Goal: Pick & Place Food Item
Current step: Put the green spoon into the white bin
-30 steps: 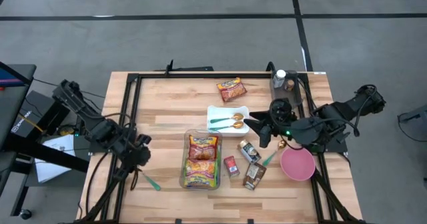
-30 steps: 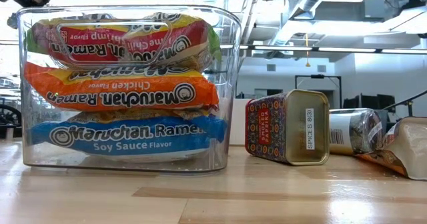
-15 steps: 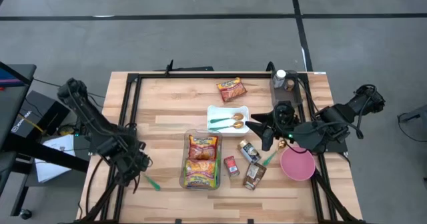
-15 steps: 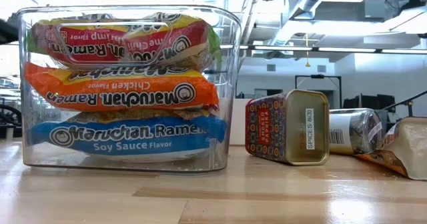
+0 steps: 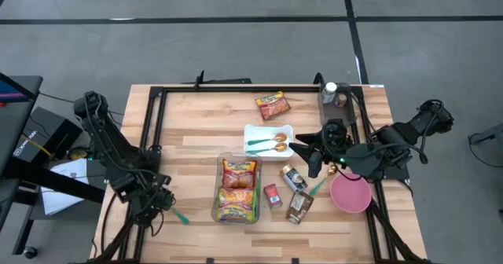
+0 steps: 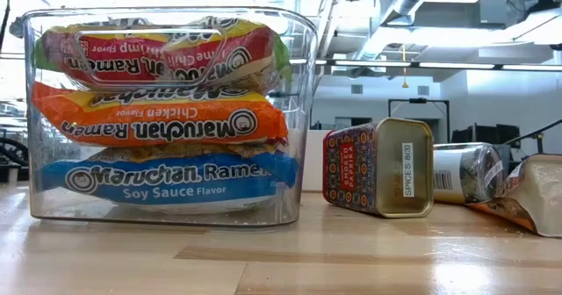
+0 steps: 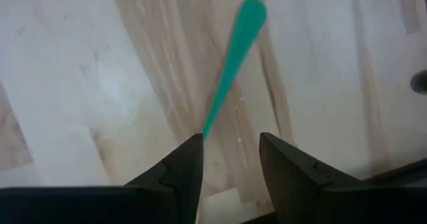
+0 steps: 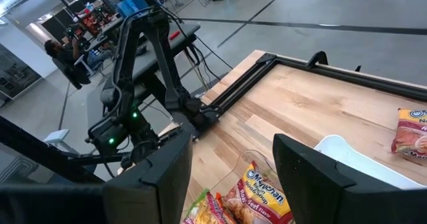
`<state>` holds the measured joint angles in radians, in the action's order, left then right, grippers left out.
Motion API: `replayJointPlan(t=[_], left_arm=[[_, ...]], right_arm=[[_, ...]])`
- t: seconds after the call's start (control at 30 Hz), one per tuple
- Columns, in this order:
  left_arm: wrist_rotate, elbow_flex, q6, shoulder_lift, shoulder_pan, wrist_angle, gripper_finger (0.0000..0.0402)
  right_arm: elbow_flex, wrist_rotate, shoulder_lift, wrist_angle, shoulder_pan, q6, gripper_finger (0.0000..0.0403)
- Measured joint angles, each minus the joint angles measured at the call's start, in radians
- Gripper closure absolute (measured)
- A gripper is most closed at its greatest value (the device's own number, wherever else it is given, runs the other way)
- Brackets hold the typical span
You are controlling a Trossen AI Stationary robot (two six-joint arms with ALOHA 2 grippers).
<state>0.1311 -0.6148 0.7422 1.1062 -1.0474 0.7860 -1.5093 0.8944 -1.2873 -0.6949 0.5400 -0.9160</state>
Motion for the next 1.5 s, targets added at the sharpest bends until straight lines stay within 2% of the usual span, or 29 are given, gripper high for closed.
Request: replayJointPlan(t=[0.37,0.87,1.23,1.5], left_arm=[[0.05,0.007,-0.05,0.118,-0.001,-0.027,0.0259],[0.041,0.007,-0.05,0.252,-0.001,-0.036,0.0274],[0.038,0.008,-0.05,0.269,-0.001,-0.036,0.0303],[-0.01,0.073,-0.031,0.262,-0.001,-0.106,0.0327]], right_arm=[[0.0,-0.003,0.0,-0.008,0.001,0.007,0.02],[0.0,-0.003,0.0,-0.009,0.001,0.007,0.02],[0.0,-0.003,0.0,-0.011,0.001,0.008,0.02],[0.0,-0.003,0.0,-0.013,0.001,0.008,0.02]])
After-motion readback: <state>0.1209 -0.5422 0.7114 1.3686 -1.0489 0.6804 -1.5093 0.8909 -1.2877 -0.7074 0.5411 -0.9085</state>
